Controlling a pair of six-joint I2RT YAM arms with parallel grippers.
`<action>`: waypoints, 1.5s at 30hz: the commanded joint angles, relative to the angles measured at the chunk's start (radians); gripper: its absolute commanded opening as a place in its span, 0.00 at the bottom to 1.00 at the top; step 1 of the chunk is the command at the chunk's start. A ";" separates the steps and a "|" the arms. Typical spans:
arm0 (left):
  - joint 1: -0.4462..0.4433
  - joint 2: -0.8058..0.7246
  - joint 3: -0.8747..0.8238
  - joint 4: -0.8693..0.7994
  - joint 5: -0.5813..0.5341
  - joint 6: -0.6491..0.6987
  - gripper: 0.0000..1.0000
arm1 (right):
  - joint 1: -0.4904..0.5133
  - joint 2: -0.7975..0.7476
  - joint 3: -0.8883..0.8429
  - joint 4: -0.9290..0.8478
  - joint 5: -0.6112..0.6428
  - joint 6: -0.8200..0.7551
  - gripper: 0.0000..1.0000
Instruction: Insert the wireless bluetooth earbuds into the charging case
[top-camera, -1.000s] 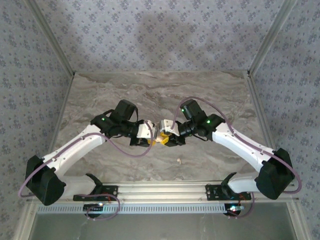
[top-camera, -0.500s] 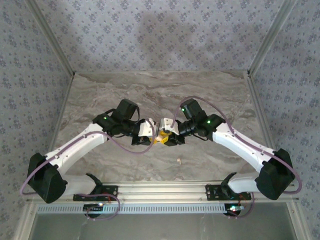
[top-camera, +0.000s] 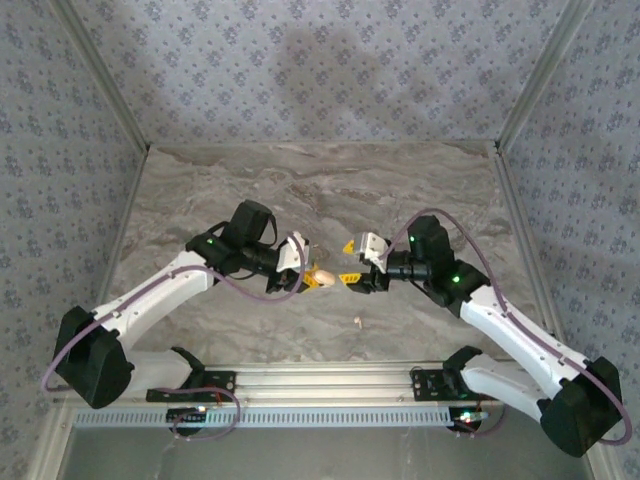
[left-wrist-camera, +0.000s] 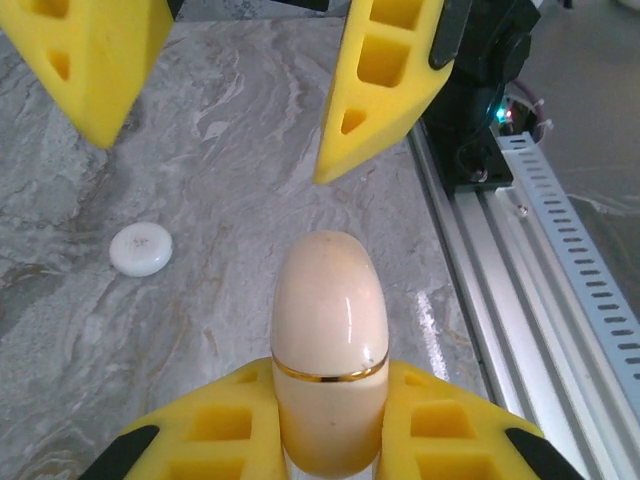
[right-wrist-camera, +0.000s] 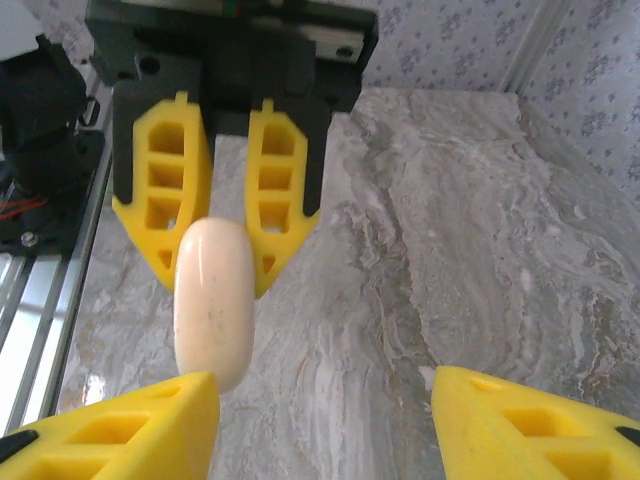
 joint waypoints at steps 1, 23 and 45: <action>0.003 -0.022 -0.005 0.085 0.088 -0.061 0.13 | -0.004 -0.004 -0.012 0.098 -0.060 0.073 0.60; 0.003 -0.035 -0.040 0.217 0.078 -0.168 0.13 | -0.011 0.094 0.041 0.079 -0.239 0.078 0.49; -0.003 -0.030 -0.036 0.207 0.057 -0.169 0.34 | -0.025 0.098 0.109 -0.045 -0.234 -0.034 0.17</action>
